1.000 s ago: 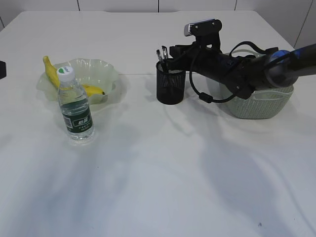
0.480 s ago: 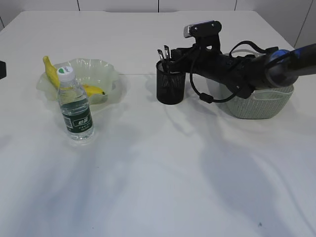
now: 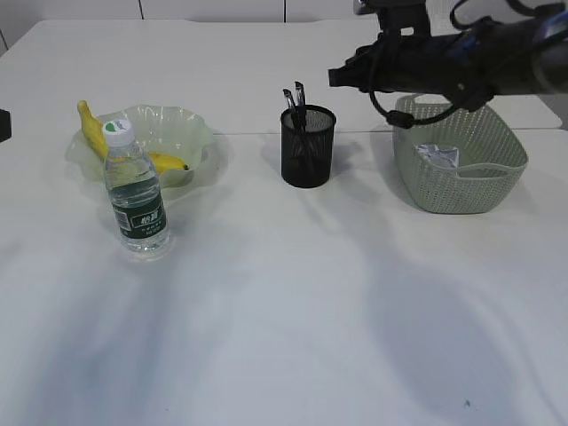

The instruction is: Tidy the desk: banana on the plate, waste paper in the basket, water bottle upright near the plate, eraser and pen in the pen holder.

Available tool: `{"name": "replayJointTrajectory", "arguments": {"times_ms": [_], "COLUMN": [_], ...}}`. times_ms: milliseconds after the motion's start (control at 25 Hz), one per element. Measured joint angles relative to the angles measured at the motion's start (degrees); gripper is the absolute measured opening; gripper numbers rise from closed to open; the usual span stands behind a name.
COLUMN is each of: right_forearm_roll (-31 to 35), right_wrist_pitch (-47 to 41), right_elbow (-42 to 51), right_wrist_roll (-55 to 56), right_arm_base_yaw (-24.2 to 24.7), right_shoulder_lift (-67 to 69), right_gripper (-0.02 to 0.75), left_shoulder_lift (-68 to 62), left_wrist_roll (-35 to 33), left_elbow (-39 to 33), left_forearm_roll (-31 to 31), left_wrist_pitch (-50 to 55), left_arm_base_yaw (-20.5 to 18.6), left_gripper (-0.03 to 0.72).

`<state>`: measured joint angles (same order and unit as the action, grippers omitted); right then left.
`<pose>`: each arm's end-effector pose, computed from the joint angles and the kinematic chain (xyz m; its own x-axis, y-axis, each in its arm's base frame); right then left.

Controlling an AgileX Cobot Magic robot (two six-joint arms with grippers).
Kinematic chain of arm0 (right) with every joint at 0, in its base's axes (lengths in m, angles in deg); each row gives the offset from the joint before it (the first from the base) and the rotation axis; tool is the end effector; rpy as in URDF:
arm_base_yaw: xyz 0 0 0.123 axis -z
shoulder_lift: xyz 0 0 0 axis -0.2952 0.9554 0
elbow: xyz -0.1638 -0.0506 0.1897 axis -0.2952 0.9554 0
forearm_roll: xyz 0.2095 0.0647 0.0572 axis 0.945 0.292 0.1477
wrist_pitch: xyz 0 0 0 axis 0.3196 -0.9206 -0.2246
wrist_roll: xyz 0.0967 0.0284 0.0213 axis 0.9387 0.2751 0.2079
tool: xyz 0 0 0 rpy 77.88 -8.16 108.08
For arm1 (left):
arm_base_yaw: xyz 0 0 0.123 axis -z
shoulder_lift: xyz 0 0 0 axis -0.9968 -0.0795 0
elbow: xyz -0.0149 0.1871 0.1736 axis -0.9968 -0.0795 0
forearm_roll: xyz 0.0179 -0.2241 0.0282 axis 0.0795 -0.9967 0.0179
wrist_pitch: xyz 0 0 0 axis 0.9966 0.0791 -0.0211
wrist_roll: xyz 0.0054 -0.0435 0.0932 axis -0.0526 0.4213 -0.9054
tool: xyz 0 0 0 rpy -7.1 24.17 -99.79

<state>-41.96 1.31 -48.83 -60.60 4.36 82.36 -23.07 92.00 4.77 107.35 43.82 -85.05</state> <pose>0.4630 0.1096 0.2082 -0.3249 -0.1503 -0.9337 -0.2841 0.9572 -0.0552 0.2069 -0.0352 0.2743 -0.3776 0.0452 -0.9249 0.3268 0.9411 -0.0874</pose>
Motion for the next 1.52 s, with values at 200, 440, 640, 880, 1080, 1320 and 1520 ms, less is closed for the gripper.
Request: {"name": "replayJointTrajectory", "arguments": {"times_ms": [200, 440, 640, 880, 1080, 1320, 1520], "right_forearm_roll": [-0.09, 6.35, 22.58, 41.06, 42.28, 37.25, 37.11], "right_wrist_pitch": [-12.68, -25.07, -35.41, -48.92, -57.15, -61.32, -61.42], "right_elbow": [0.0, 0.0, 0.0, 0.0, 0.0, 0.8, 6.38], "right_wrist_roll": [0.33, -1.93, -16.2, -27.34, -29.12, -29.45, -29.45], "right_arm_base_yaw": [0.0, 0.0, 0.0, 0.0, 0.0, 0.0, 0.56], "right_shoulder_lift": [-5.36, -10.52, -13.95, -16.19, -18.56, -23.94, -30.09], "right_gripper": [0.108, 0.108, 0.108, 0.109, 0.109, 0.109, 0.109], "left_shoulder_lift": [0.0, 0.0, 0.0, 0.0, 1.27, 5.15, 6.44], "left_wrist_roll": [0.0, 0.0, 0.0, 0.0, 0.0, 0.13, 0.72], "left_elbow": [0.0, 0.0, 0.0, 0.0, 0.0, 0.0, 0.0], "left_forearm_roll": [0.0, 0.0, 0.0, 0.0, 0.0, 0.0, 0.0], "left_wrist_pitch": [0.0, 0.0, 0.0, 0.0, 0.0, 0.0, 0.0], "left_arm_base_yaw": [0.0, 0.0, 0.0, 0.0, 0.0, 0.0, 0.0], "left_gripper": [0.551, 0.551, 0.551, 0.551, 0.551, 0.551, 0.551]}}
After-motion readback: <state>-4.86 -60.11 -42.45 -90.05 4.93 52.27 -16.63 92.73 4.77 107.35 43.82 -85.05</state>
